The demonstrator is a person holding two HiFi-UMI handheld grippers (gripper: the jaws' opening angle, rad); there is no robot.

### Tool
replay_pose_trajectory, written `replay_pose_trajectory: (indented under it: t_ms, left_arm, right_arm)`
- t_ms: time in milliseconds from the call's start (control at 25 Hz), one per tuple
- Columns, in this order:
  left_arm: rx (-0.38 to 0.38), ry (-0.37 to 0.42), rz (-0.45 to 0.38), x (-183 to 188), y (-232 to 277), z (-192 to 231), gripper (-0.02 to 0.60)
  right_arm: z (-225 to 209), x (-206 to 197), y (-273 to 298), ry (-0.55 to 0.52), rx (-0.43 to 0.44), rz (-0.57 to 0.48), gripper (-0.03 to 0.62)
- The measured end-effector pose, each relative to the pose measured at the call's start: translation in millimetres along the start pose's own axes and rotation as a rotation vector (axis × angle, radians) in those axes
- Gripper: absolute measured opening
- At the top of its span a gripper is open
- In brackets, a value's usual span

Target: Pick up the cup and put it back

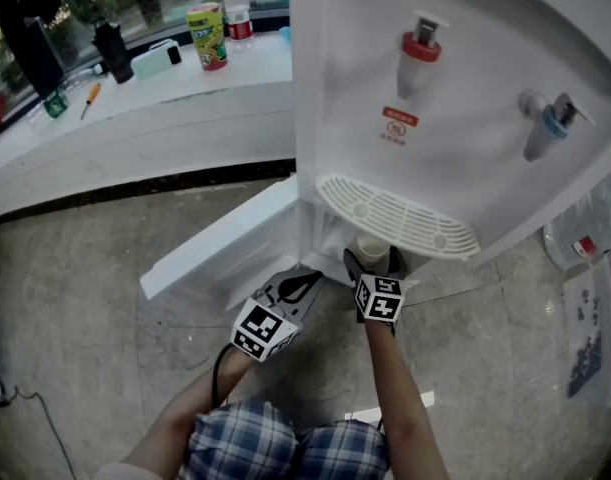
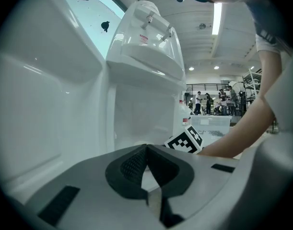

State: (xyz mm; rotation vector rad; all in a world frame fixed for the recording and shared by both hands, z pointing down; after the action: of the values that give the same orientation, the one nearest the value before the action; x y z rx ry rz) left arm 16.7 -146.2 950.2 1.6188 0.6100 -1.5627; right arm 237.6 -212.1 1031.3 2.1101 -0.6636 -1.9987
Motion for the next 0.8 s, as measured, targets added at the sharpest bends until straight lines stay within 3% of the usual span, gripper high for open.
replay_pose_trajectory:
  t_ms: [320, 480, 640, 800]
  left_arm:
    - [0.003, -0.001, -0.011, 1, -1, -1, 0.025]
    - [0.012, 0.001, -0.017, 3, -2, 1, 0.025]
    - [0.022, 0.001, -0.023, -2, -3, 3, 0.025]
    - [0.017, -0.003, -0.032, 10, -4, 0, 0.025]
  right_arm:
    - [5, 7, -18, 0.001, -0.024, -0.048, 0.514]
    - [20, 12, -45, -0.04, 0.014, -0.082, 0.512]
    - [28, 13, -85, 0.009, 0.057, -0.145, 0.509]
    - [29, 18, -124, 0.014, 0.104, -0.213, 0.411]
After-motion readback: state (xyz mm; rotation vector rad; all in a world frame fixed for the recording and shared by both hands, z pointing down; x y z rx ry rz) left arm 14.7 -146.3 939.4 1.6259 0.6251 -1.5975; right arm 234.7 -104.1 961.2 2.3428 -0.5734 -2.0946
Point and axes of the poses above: the fingertips, and each gripper's own axes: y forward along the fingers, z to its left, x out of its top, the point moved 10 cm from there along -y, backward along the fingers, and after that the axes turned 1 degree about z, right-handed, at the moved point
